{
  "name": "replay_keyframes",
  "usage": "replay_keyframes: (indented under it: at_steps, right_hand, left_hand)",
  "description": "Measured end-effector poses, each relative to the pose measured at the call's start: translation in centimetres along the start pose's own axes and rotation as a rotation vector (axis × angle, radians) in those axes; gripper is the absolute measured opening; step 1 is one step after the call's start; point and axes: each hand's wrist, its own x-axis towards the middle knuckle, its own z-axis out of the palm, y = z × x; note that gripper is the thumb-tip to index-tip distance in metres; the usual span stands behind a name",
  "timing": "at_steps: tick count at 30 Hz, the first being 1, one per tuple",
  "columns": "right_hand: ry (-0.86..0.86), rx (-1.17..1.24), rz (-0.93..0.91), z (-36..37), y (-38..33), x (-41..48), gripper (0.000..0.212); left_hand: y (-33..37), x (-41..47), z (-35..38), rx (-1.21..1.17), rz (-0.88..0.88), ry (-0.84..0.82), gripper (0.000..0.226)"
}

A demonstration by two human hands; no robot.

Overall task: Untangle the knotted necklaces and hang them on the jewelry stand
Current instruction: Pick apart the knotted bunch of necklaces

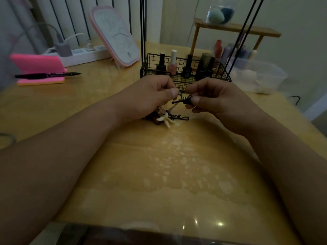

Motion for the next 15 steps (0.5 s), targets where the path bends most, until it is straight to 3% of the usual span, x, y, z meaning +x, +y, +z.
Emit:
replay_keyframes:
  at_steps: [7,15]
  right_hand:
    - [0.170,-0.187,-0.101,0.4,0.0,0.0,0.017]
    - [0.196,-0.237,-0.134,1.0,-0.3,-0.1,0.016]
  left_hand:
    - [0.0,0.2,0.1,0.048,-0.005,0.011,0.020]
    - [-0.1,0.2,0.3,0.120,0.047,-0.059,0.015]
